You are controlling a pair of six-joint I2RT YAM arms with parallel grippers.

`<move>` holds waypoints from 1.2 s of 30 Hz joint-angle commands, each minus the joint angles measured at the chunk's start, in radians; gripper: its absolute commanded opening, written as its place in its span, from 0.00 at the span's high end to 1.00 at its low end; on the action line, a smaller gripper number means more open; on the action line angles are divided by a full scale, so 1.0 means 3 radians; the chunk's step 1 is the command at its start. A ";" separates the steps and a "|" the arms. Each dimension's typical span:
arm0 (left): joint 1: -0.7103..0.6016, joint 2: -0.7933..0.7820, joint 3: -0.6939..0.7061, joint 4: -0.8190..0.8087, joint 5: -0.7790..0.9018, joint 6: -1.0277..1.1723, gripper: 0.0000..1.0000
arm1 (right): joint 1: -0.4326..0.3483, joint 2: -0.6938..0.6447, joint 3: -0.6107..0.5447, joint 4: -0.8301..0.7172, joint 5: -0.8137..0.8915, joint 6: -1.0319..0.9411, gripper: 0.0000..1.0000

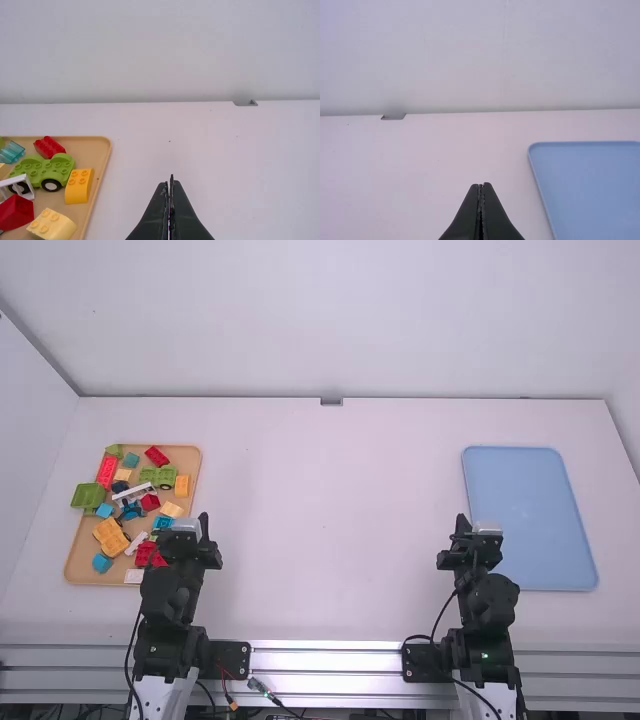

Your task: Assemble lego blocks to make yellow taxi

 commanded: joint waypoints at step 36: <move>-0.0059 0.1622 0.1088 0.0102 -0.0375 0.0029 0.56 | 0.0006 0.2214 0.1834 -0.0624 -0.0042 -0.0296 0.56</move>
